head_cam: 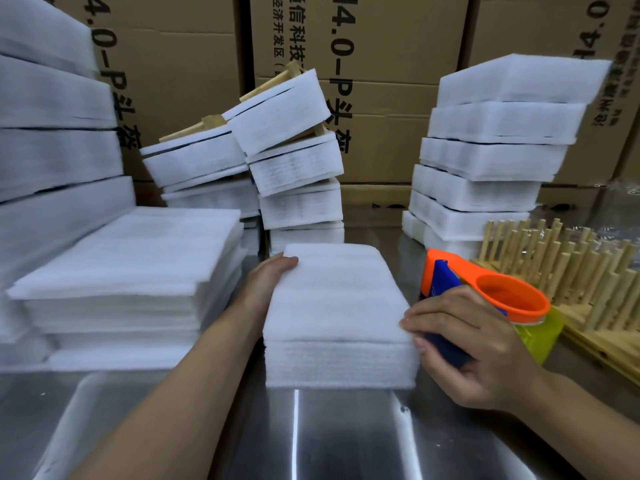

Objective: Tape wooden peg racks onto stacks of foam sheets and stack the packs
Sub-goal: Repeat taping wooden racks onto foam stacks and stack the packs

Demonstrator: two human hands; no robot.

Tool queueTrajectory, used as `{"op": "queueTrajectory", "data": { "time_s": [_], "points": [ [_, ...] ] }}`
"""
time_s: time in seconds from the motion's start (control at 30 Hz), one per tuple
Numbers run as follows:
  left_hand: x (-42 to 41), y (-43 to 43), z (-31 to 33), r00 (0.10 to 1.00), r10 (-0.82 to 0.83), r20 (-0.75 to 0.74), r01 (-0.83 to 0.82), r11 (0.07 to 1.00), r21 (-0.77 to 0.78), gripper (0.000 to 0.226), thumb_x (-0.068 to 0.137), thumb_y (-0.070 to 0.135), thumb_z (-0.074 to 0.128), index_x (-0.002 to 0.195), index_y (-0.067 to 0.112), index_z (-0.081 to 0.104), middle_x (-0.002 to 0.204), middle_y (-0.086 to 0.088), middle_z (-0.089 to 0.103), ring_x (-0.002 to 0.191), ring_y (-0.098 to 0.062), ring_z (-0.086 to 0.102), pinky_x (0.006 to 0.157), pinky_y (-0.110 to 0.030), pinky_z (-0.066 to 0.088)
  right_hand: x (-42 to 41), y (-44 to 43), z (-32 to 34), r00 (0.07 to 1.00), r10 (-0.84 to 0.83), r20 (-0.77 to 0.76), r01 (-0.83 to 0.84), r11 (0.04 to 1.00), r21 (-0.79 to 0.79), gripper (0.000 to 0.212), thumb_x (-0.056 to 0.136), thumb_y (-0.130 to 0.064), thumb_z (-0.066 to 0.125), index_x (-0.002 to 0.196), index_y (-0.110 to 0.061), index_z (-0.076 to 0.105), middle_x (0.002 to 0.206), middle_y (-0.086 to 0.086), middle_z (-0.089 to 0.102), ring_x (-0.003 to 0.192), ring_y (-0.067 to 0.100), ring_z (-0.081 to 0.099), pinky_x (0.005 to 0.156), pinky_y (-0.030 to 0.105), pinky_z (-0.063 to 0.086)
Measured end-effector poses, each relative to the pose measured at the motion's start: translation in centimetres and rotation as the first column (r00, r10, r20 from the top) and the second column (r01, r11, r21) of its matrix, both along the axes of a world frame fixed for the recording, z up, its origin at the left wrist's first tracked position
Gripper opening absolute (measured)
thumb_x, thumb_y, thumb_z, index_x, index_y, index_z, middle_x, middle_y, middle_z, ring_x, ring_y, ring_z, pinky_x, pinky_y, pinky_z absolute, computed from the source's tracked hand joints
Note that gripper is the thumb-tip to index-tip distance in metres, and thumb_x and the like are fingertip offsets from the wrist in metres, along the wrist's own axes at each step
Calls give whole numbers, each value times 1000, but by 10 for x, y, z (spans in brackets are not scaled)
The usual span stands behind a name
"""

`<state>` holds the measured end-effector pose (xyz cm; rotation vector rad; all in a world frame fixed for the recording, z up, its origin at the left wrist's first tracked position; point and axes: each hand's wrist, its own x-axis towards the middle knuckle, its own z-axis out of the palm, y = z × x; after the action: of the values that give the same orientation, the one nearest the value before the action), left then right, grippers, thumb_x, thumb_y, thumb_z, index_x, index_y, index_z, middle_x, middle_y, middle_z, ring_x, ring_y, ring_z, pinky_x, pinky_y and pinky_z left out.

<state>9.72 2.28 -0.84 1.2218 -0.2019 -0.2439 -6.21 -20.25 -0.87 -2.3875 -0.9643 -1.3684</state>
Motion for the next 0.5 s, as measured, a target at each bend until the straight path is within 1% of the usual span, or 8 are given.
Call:
{"op": "queueTrajectory", "data": {
  "time_s": [0.07, 0.2, 0.27, 0.33, 0.37, 0.4, 0.5],
  "points": [
    [3, 0, -1, 1000, 5, -2, -5, 1000, 5, 12, 91, 13, 55, 92, 18, 66, 74, 3, 74, 62, -10, 70, 49, -16, 50, -1, 1, 1, 1000, -1, -7, 1, 1000, -2, 18, 79, -14, 60, 82, -4, 75, 87, 3, 72, 79, 13, 66, 72, 33, 47],
    [4, 1, -2, 1000, -7, -2, 7, 999, 34, 18, 90, 16, 57, 104, 16, 67, 89, -2, 73, 71, -14, 71, 60, -22, 52, -1, 2, 2, 1000, 4, -10, -3, 1000, 11, 19, 79, -14, 60, 81, -4, 76, 87, 3, 73, 75, 15, 67, 70, 33, 47],
    [5, 1, -3, 1000, 1, -4, -1, 1000, 29, 19, 89, 17, 58, 106, 16, 67, 87, -1, 74, 70, -14, 71, 57, -21, 52, -2, 2, 2, 1000, 12, 5, -12, 1000, 15, 19, 78, -15, 60, 80, -4, 76, 86, 3, 73, 73, 15, 66, 69, 33, 47],
    [5, 2, -4, 1000, 17, -1, -17, 1000, 20, 12, 88, 16, 59, 96, 18, 68, 78, 1, 74, 65, -13, 71, 50, -18, 51, -1, 2, 3, 1000, 15, 17, -15, 1000, 17, 20, 78, -16, 60, 78, -4, 76, 86, 3, 73, 71, 16, 66, 67, 34, 47],
    [4, 2, -4, 1000, 19, -3, -19, 1000, 19, 11, 88, 17, 60, 94, 19, 68, 77, 2, 74, 65, -13, 71, 49, -18, 51, -1, 2, 4, 1000, 15, 18, -15, 1000, 15, 21, 78, -17, 60, 78, -5, 76, 86, 3, 73, 71, 16, 66, 67, 34, 47],
    [4, 2, -4, 1000, 19, -4, -19, 1000, 23, 12, 88, 17, 60, 97, 18, 68, 79, 1, 75, 67, -13, 71, 51, -18, 52, -1, 2, 4, 1000, 14, 17, -14, 1000, 10, 22, 78, -17, 59, 78, -5, 77, 86, 3, 74, 71, 15, 66, 67, 34, 47],
    [6, 3, -5, 1000, 15, -18, -15, 999, 41, 29, 86, 21, 62, 114, 13, 65, 95, -5, 74, 80, -19, 71, 68, -27, 54, -3, -1, 7, 1000, 5, 25, -5, 1000, 21, 30, 87, -25, 53, 84, -6, 77, 92, 3, 73, 78, 14, 65, 72, 34, 44]
  ]
}}
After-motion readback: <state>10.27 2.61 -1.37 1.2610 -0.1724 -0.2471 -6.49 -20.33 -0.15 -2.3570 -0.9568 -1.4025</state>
